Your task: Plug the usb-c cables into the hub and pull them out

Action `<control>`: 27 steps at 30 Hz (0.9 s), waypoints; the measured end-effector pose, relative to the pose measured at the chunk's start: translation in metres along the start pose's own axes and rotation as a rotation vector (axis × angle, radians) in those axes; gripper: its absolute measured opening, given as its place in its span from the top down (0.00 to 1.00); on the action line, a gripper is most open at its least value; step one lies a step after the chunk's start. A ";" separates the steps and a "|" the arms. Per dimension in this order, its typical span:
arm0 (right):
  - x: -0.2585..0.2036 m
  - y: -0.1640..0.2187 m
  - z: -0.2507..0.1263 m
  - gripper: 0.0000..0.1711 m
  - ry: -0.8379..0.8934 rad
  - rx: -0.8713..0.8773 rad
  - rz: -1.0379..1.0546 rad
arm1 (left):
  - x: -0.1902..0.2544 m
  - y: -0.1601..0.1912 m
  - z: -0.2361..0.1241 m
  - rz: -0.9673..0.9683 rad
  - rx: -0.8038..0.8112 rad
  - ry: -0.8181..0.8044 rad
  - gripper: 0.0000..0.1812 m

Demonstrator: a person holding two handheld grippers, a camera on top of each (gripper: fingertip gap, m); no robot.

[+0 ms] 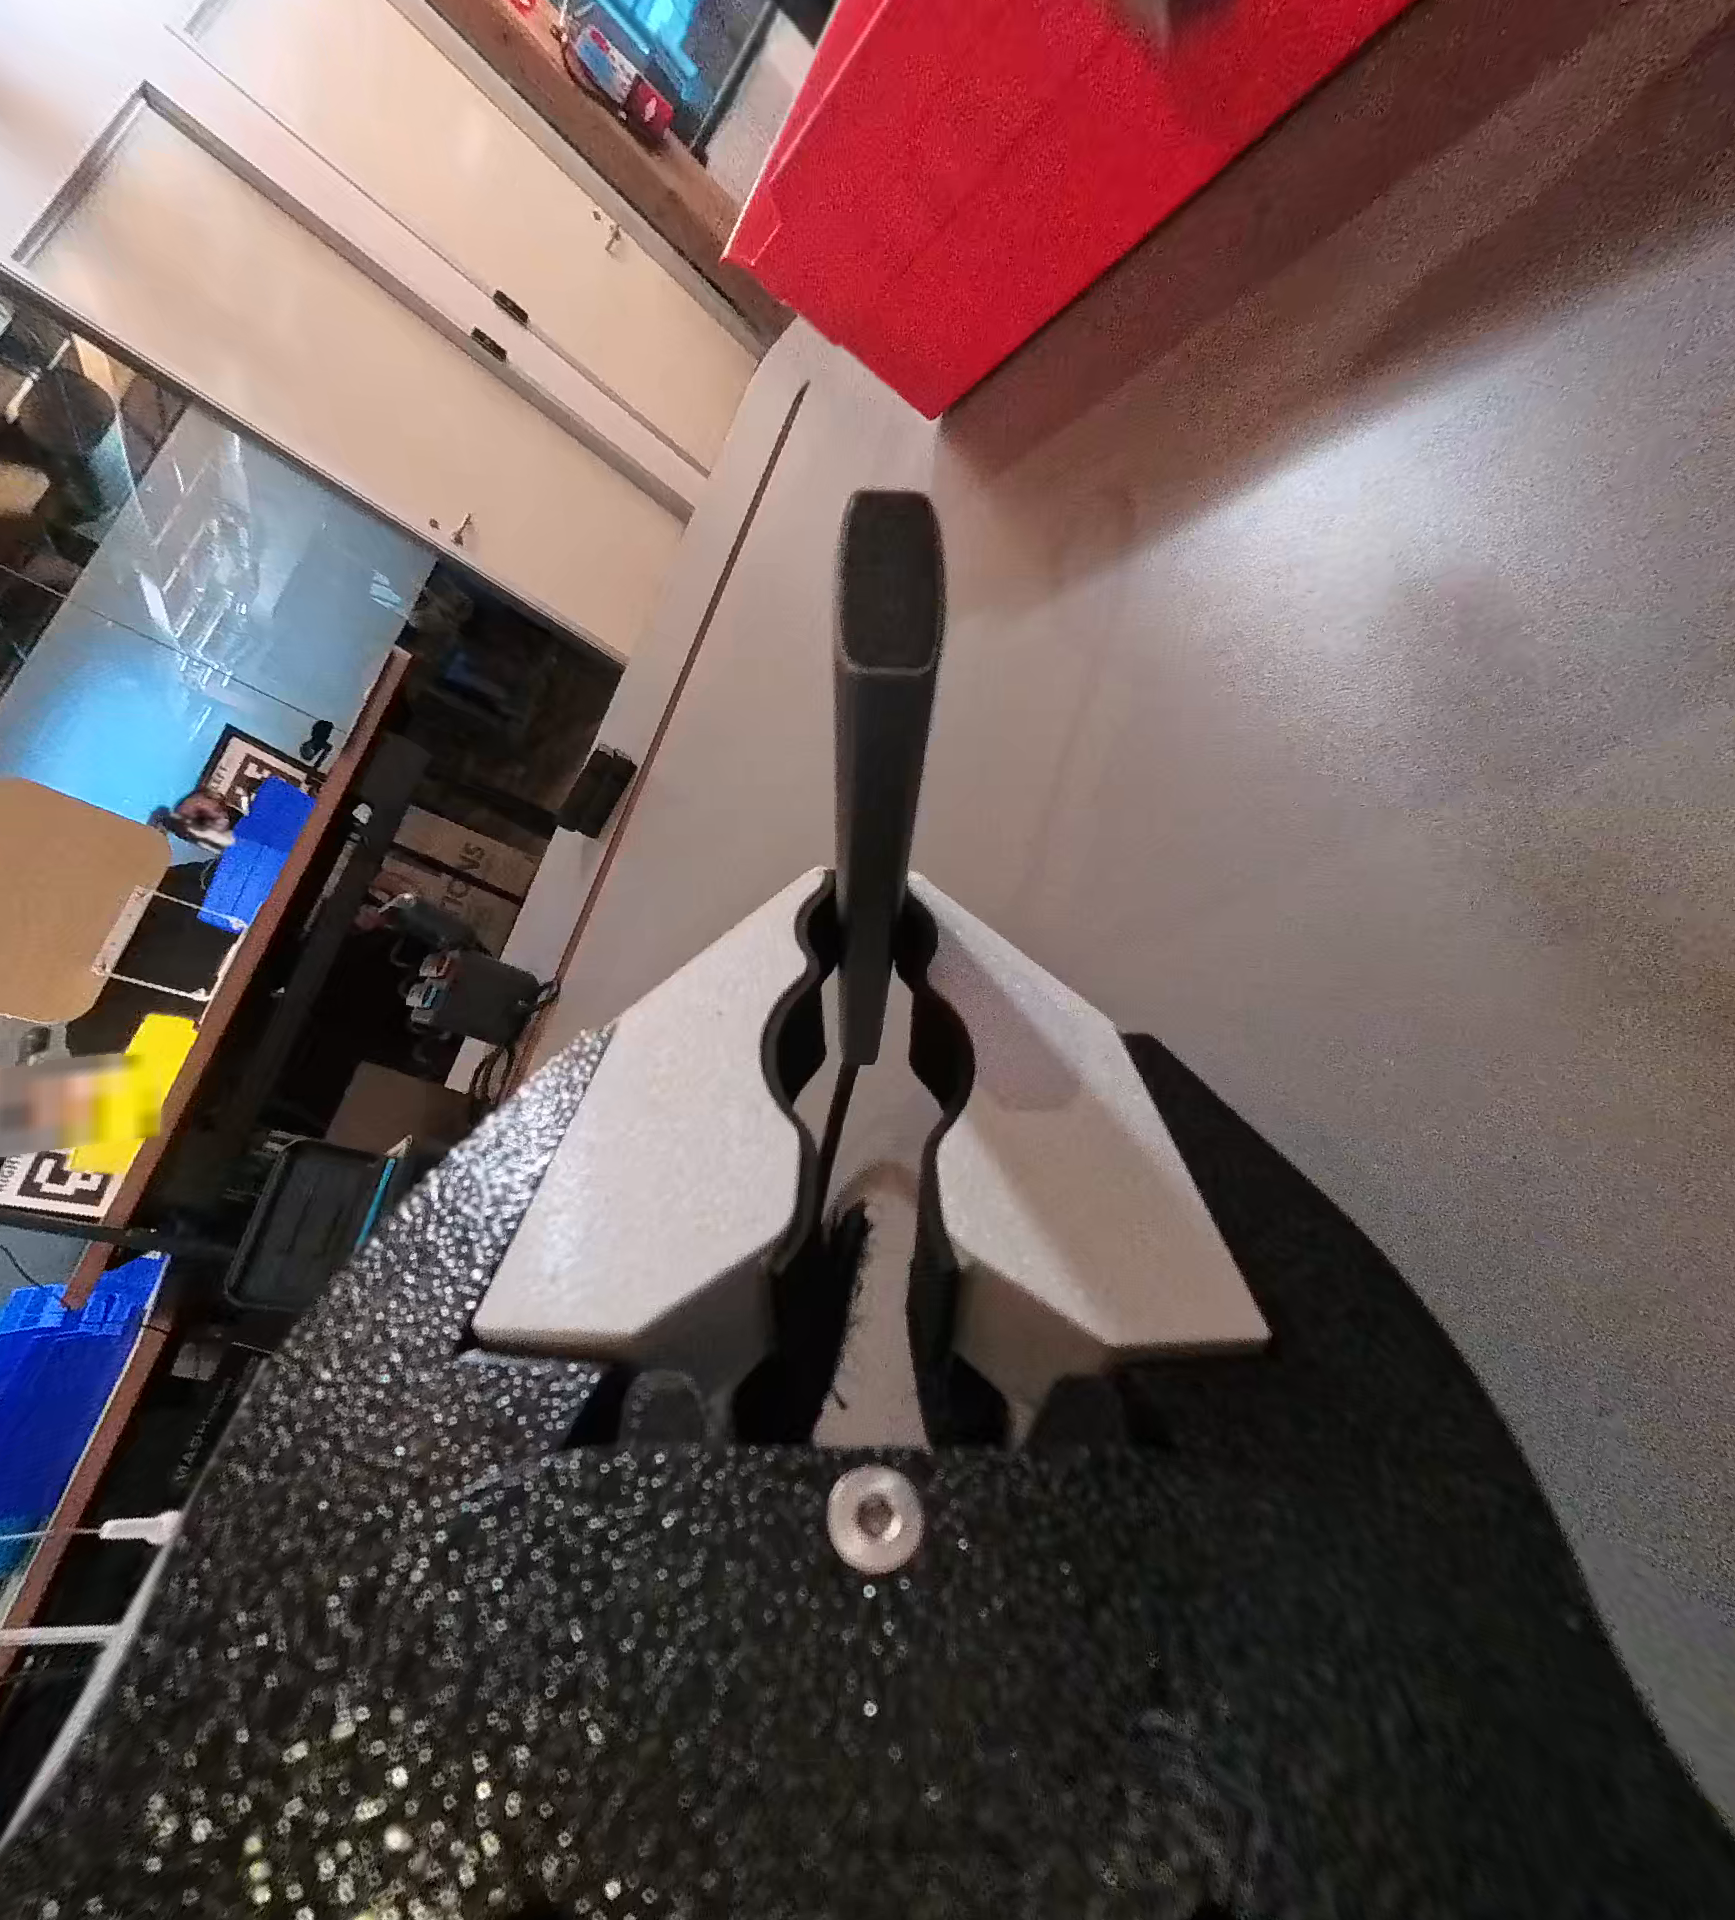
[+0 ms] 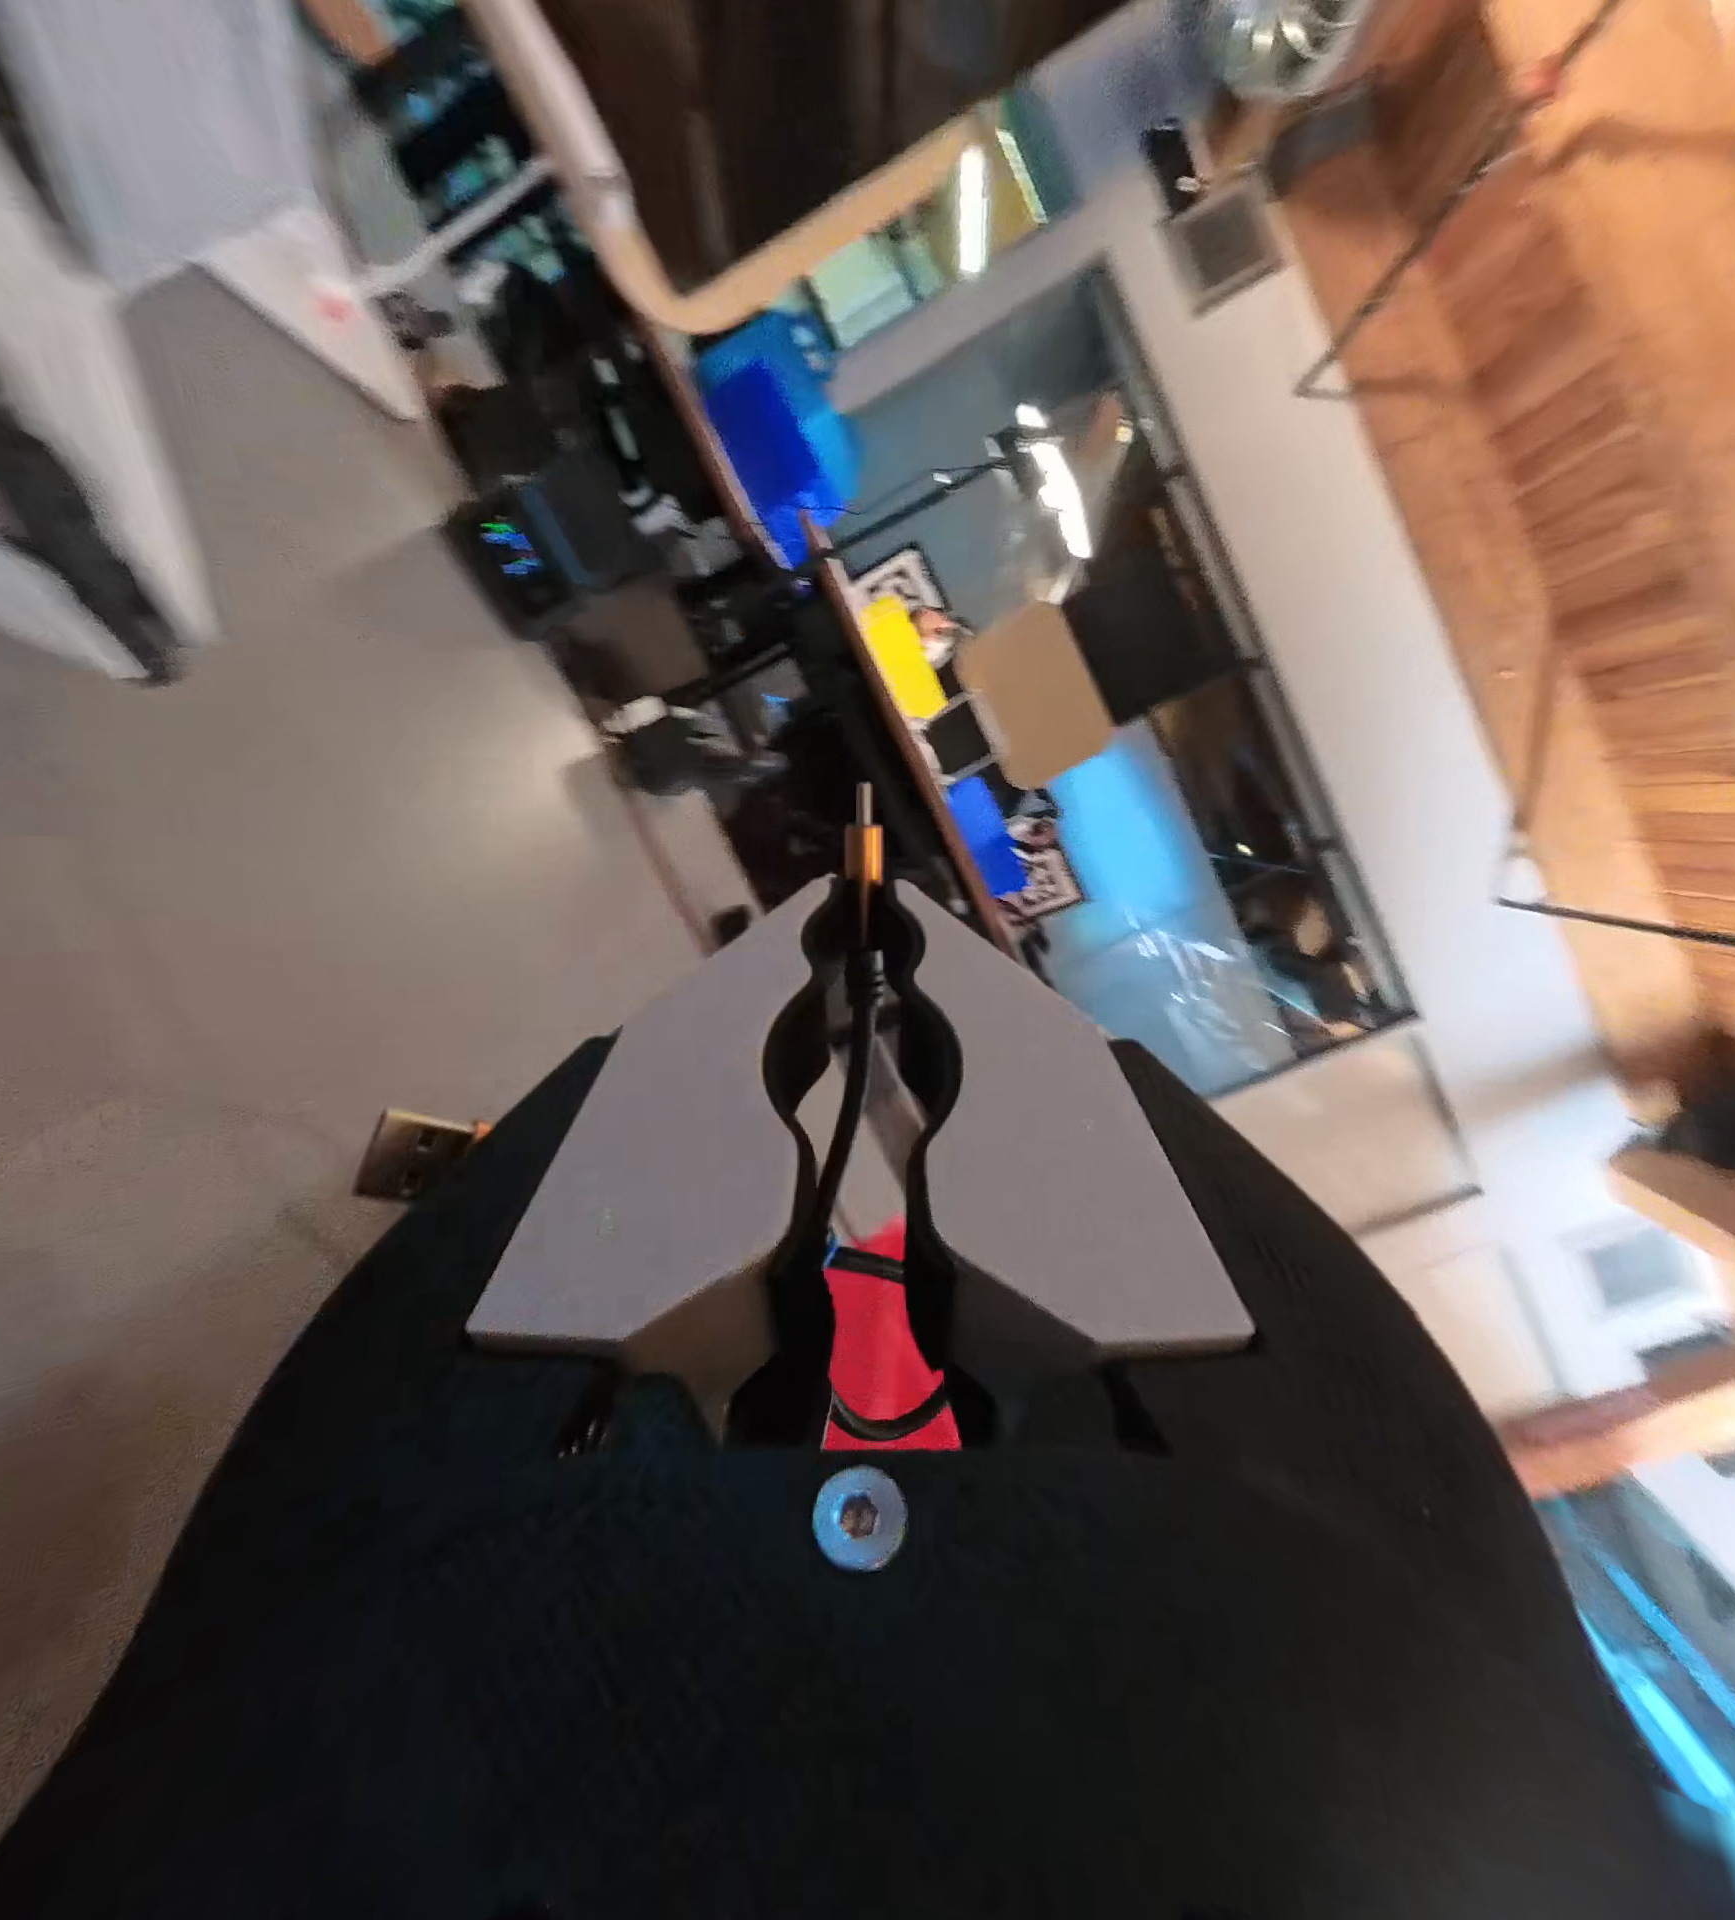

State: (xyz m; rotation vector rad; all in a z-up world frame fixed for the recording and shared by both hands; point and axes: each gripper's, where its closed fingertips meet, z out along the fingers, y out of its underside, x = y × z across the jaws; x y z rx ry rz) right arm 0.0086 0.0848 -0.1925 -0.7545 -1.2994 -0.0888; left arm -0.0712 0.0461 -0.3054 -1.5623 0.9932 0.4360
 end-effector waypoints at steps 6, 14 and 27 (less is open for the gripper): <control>0.104 0.057 -0.050 0.98 0.037 -0.100 0.252 | 0.003 0.004 0.002 0.013 -0.001 0.021 0.95; 0.109 0.151 -0.074 0.98 -0.121 -0.154 0.689 | 0.008 0.010 0.003 0.025 -0.010 0.042 0.95; 0.088 0.176 -0.108 0.98 -0.136 -0.333 0.650 | 0.009 0.010 0.006 0.032 -0.012 0.047 0.95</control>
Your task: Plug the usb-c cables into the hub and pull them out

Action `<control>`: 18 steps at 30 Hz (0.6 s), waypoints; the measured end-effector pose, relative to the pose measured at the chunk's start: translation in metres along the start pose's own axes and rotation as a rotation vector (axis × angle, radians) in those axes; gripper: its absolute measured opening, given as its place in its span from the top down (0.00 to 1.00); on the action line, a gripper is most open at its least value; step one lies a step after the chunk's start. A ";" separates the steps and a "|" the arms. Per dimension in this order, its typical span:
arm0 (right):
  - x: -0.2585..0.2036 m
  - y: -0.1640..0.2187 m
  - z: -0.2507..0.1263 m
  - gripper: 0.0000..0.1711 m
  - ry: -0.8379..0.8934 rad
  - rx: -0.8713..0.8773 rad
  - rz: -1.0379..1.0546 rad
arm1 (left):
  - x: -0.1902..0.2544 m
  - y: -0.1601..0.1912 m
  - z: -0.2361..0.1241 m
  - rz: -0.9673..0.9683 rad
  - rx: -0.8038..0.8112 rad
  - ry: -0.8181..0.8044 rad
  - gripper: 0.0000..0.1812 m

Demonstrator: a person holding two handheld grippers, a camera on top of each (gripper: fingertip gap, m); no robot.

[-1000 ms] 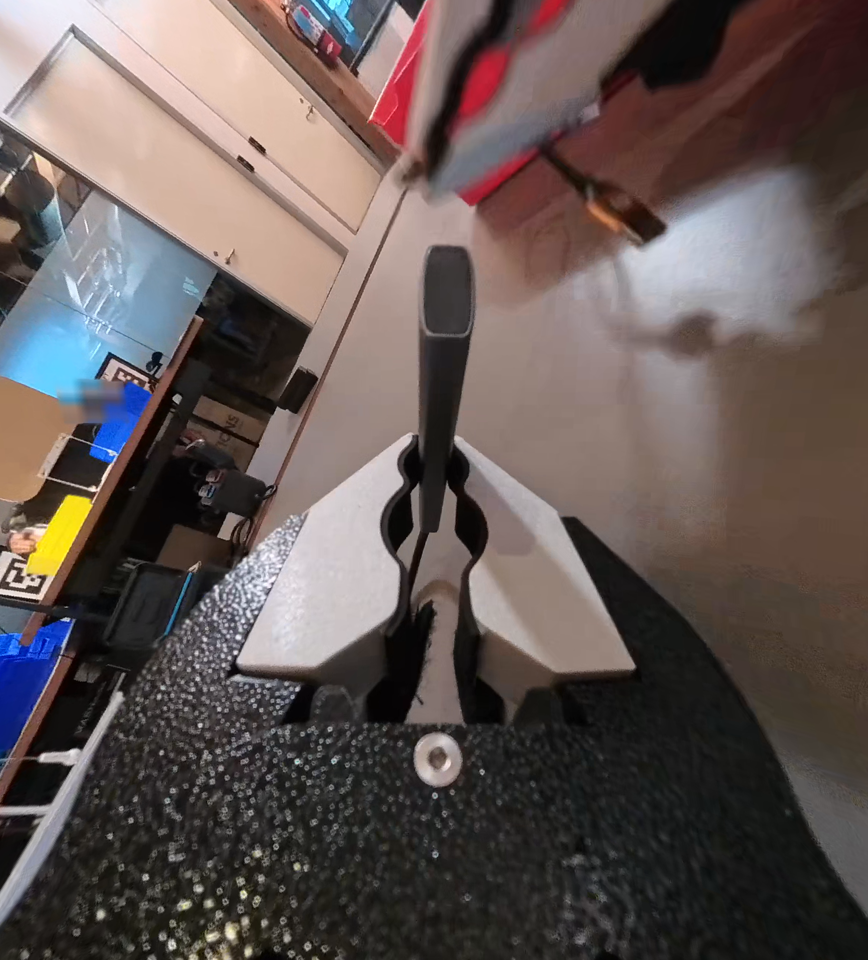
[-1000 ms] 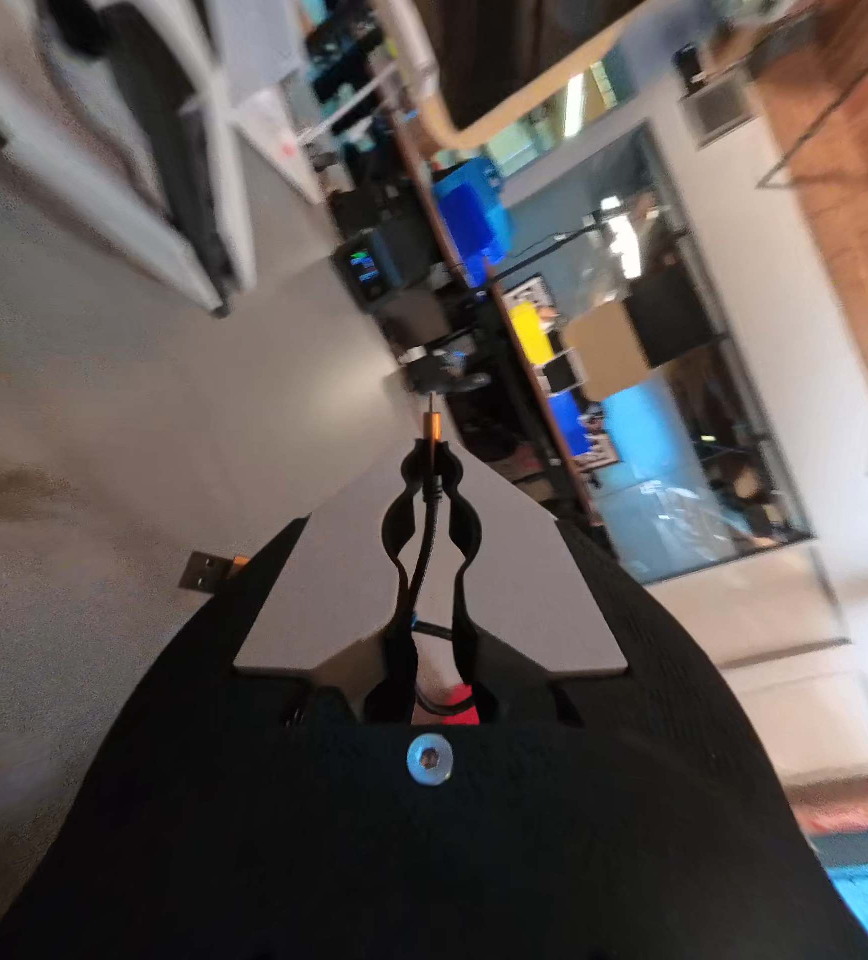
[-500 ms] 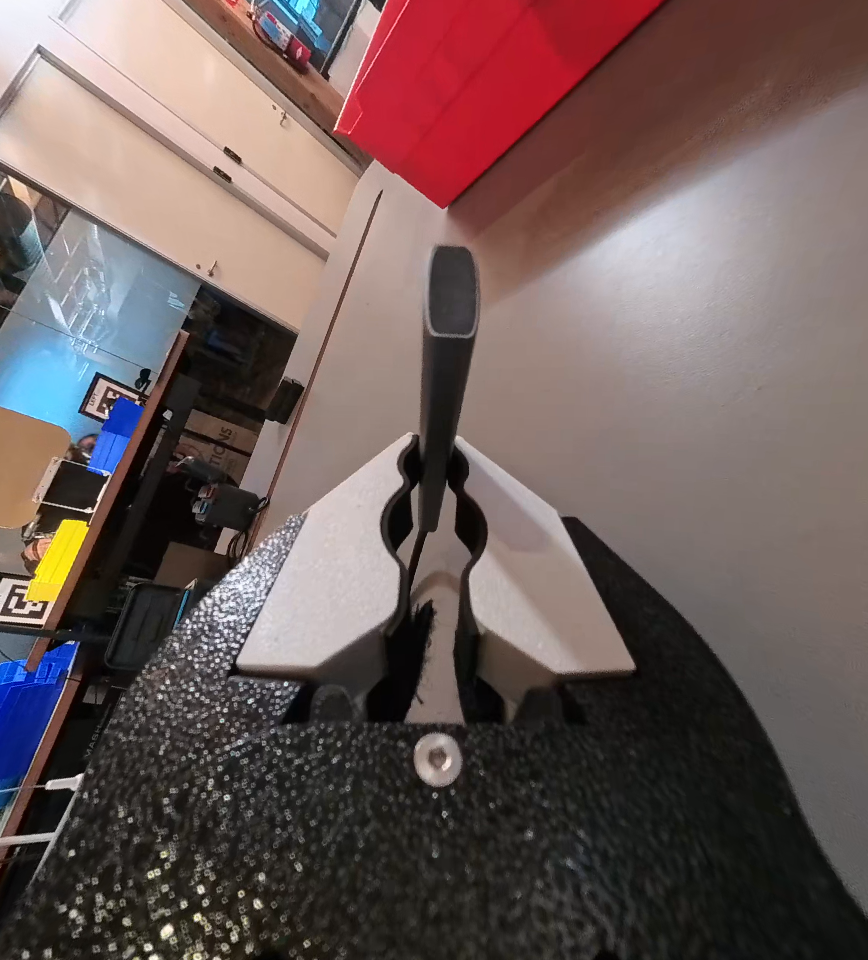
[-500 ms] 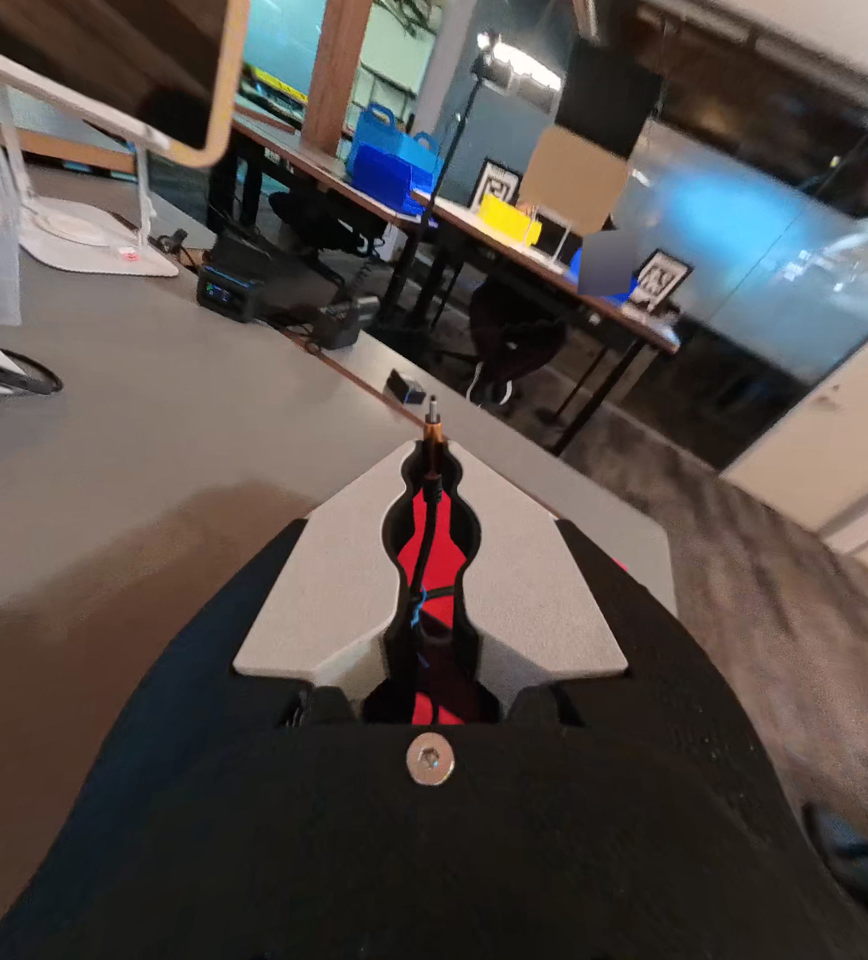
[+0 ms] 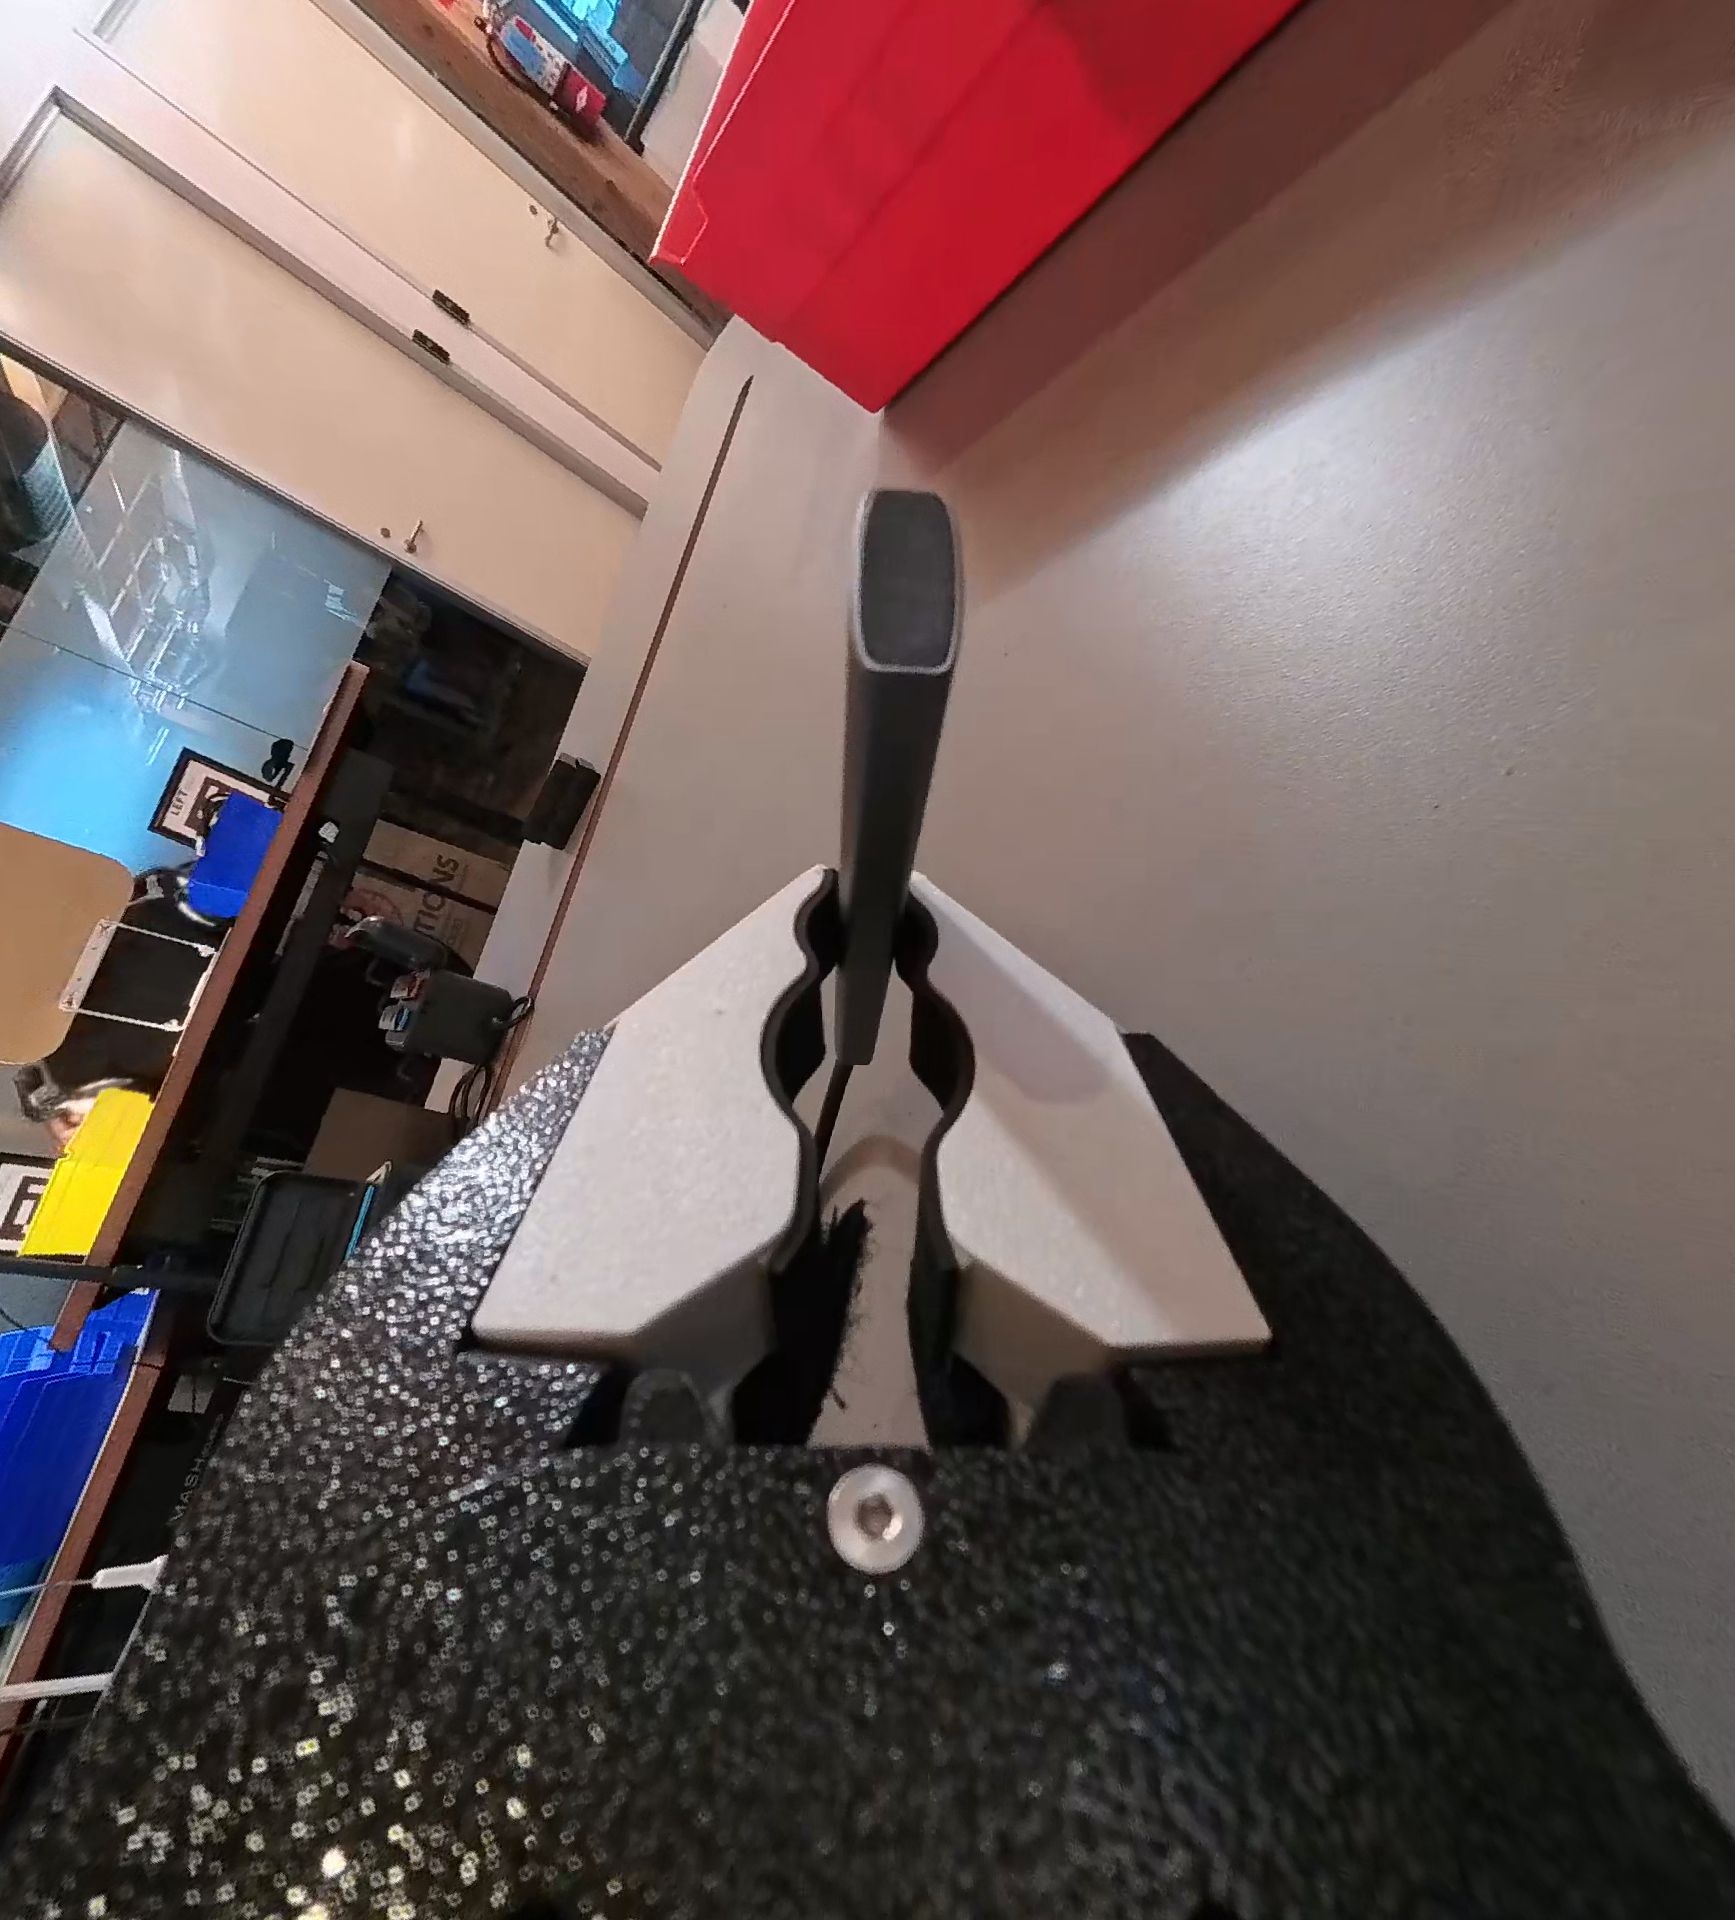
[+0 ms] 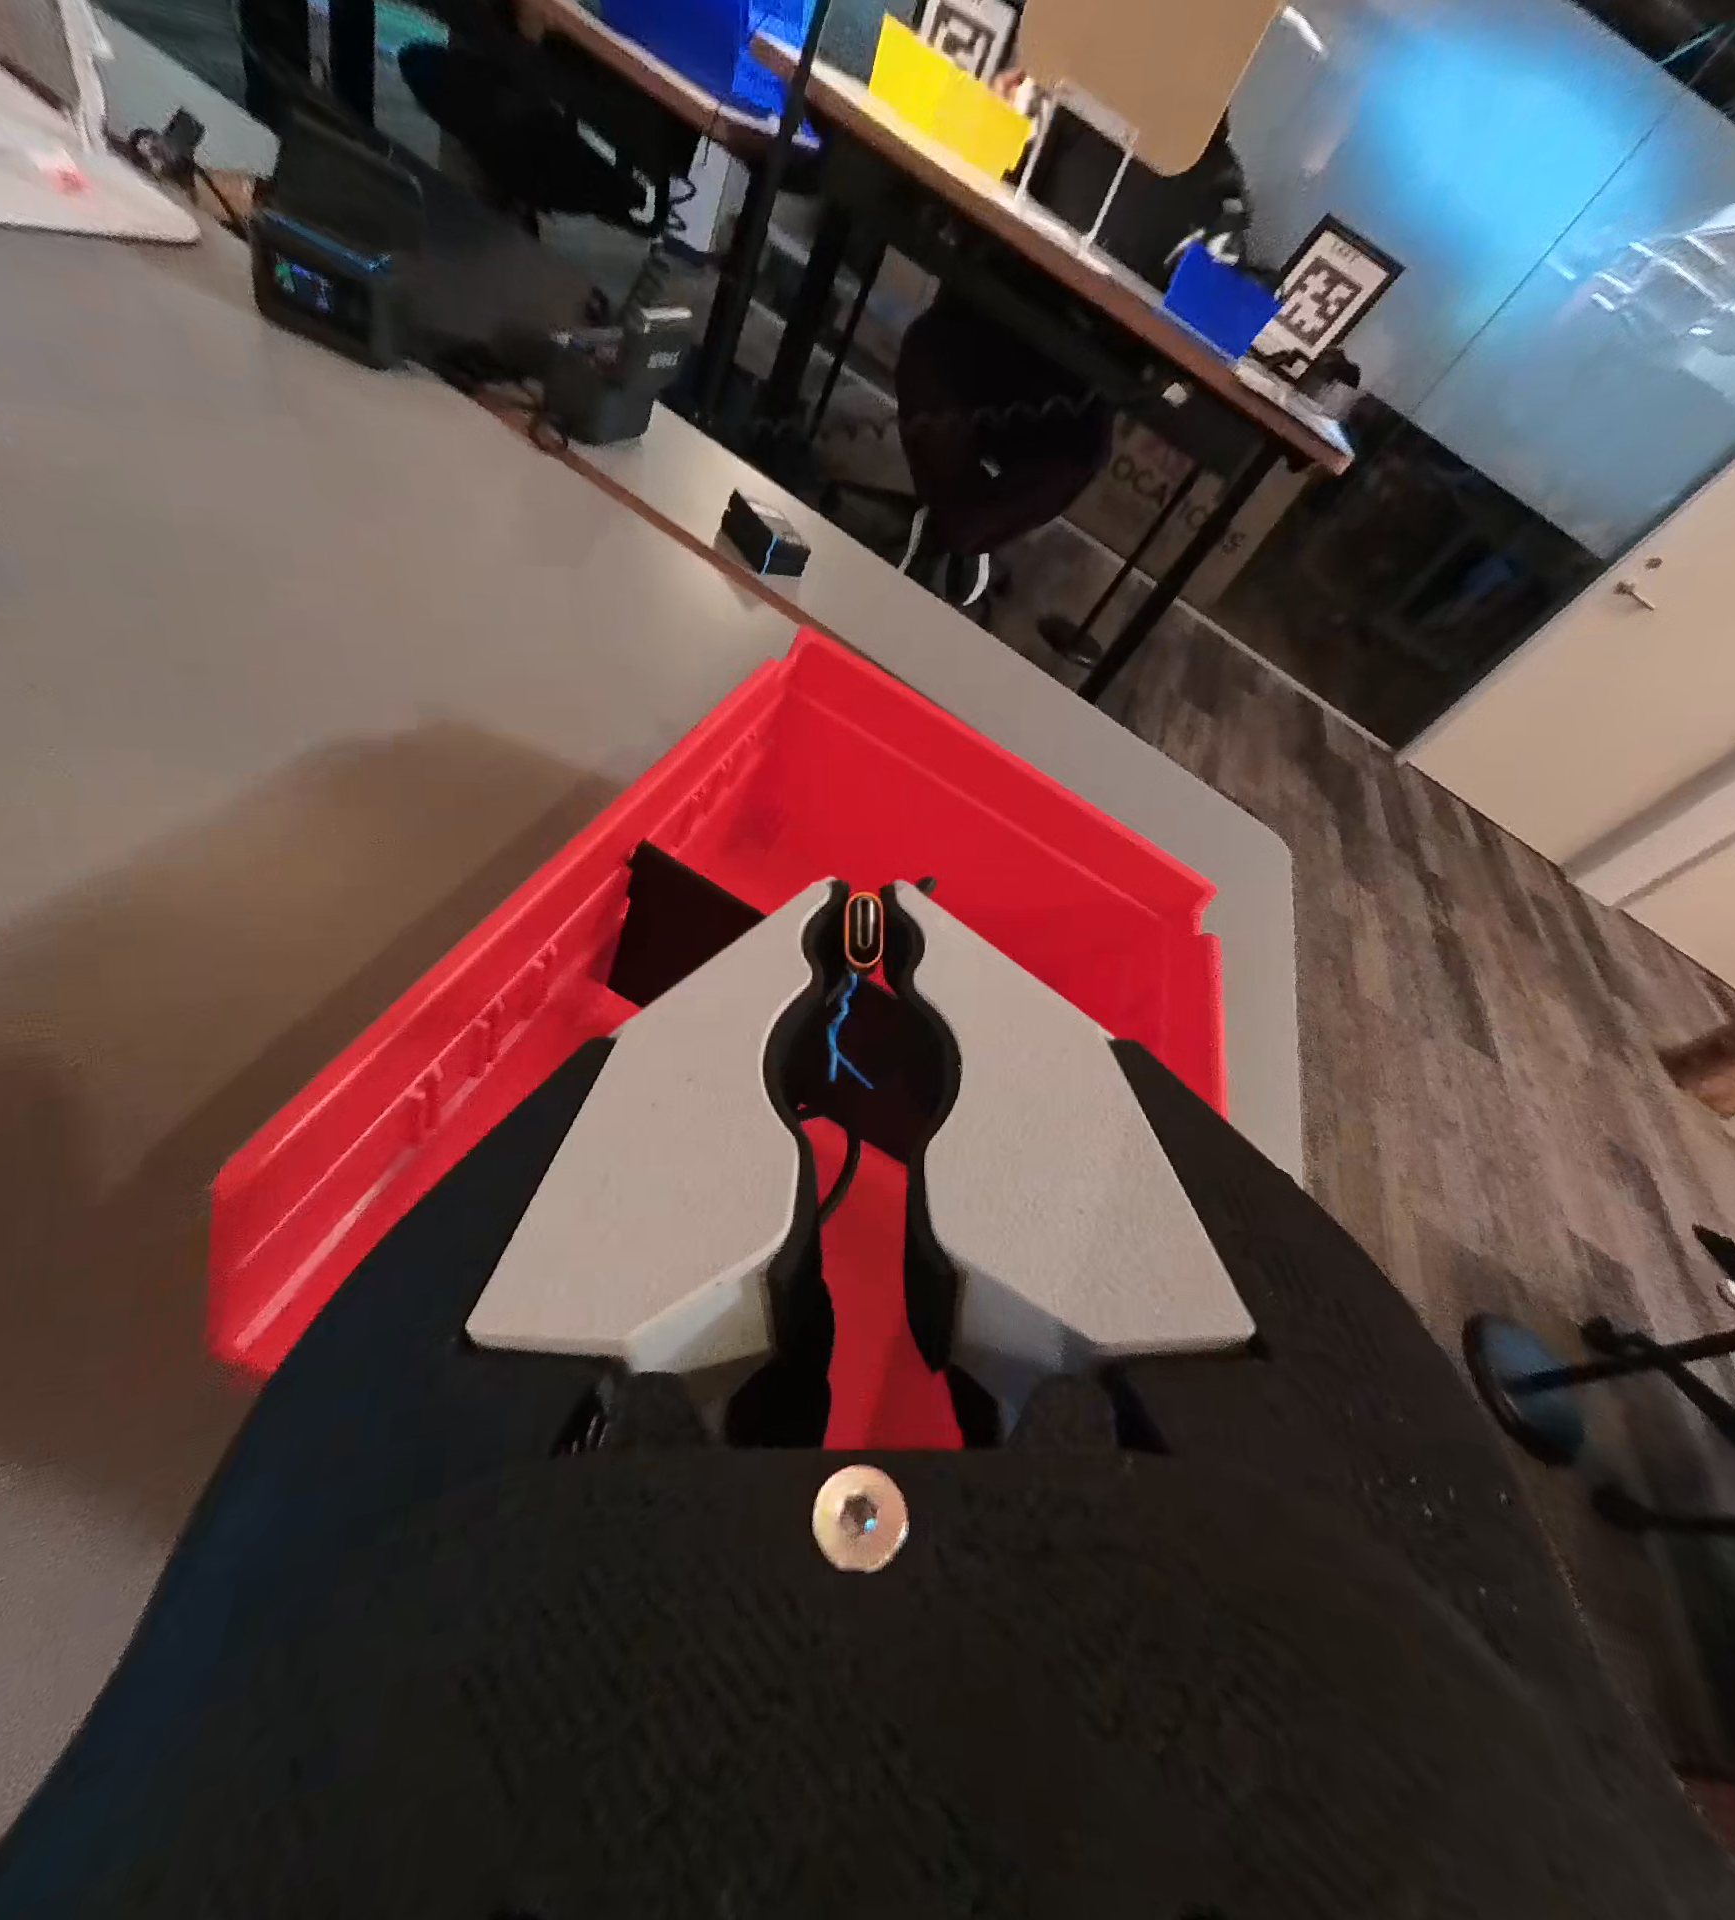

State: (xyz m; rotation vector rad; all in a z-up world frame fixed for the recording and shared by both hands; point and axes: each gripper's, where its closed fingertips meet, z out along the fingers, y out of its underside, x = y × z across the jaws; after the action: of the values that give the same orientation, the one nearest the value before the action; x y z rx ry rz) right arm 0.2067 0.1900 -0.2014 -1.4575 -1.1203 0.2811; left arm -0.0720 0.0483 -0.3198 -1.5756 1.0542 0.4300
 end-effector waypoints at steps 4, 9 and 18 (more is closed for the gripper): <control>0.003 0.010 -0.017 0.98 0.030 -0.042 0.015 | 0.000 0.000 0.000 0.003 0.000 0.000 0.95; -0.003 0.038 -0.019 0.98 0.006 -0.155 0.044 | 0.001 -0.001 0.000 0.005 0.002 0.003 0.96; 0.000 0.090 -0.026 1.00 0.063 -0.494 -0.066 | 0.000 -0.001 -0.001 0.007 0.003 0.003 0.96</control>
State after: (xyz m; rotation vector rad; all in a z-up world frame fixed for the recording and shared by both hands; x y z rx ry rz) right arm 0.2676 0.1897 -0.2729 -1.8410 -1.2374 -0.0980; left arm -0.0713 0.0468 -0.3192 -1.5709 1.0619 0.4309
